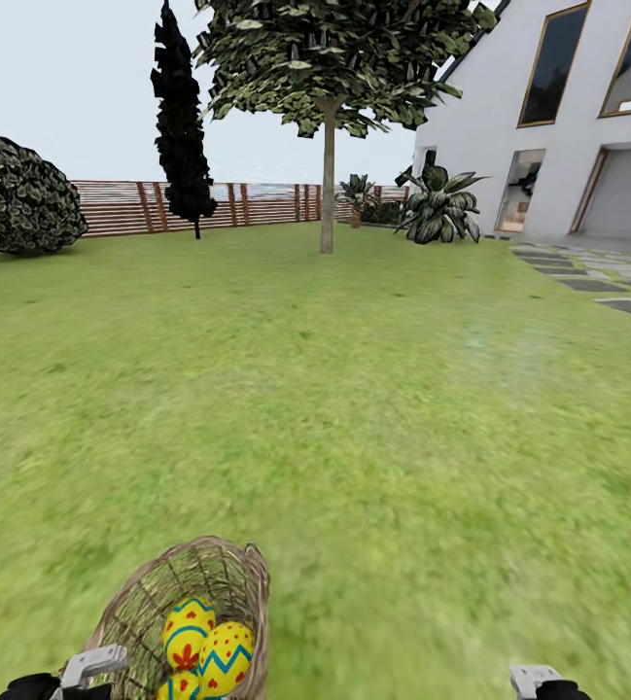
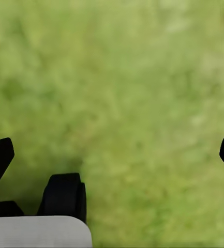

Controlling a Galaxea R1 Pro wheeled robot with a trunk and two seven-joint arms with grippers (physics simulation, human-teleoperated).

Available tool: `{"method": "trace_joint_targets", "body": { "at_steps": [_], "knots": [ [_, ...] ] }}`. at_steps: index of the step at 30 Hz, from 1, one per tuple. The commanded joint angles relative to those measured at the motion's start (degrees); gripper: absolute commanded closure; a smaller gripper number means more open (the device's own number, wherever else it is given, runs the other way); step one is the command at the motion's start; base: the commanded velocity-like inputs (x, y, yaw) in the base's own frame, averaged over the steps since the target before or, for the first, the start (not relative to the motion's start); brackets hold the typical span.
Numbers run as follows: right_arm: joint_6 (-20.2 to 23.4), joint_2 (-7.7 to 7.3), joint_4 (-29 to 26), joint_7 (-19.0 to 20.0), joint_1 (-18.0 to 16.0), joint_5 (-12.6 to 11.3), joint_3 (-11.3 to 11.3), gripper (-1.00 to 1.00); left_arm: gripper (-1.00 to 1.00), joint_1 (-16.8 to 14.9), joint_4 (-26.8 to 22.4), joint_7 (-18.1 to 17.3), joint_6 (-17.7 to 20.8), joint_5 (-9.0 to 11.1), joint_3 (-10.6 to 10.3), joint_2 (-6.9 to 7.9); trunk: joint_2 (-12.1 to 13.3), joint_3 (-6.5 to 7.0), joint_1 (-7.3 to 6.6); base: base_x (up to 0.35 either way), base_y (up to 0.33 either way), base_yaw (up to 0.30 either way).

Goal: Take the three Easter eggs out of the wicker basket on the lawn in the garden, then place them on the lawn next to a single tree (choose any tree) so that all three eggs are next to the same tree and none are left in the basket.

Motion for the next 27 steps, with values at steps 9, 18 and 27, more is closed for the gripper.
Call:
{"method": "trace_joint_targets", "body": {
  "at_steps": [9, 18, 27],
  "knots": [
    [0.27, -0.04, -0.07, -0.05, -0.03, -0.41, 1.46, -1.00, 1.00, -0.05, -0.25, -2.88, 0.44, 0.50, 0.38, -0.06, 3.60, 1.57, -1.99, 0.142, 0.000, 0.000],
    [0.27, 0.10, -0.07, -0.05, -0.01, -0.37, 1.47, -1.00, 1.00, -0.05, -0.16, -2.88, 0.44, 0.48, 0.38, -0.14, 7.21, 3.19, -3.97, 0.333, 0.000, 0.000],
    [0.26, 0.66, -0.07, -0.07, -0.02, -0.34, 1.47, -1.00, 1.00, -0.05, 0.00, -2.88, 0.36, 0.49, 0.38, -0.23, 10.82, 4.80, -5.95, 0.337, 0.000, 0.000]
  ]
}}
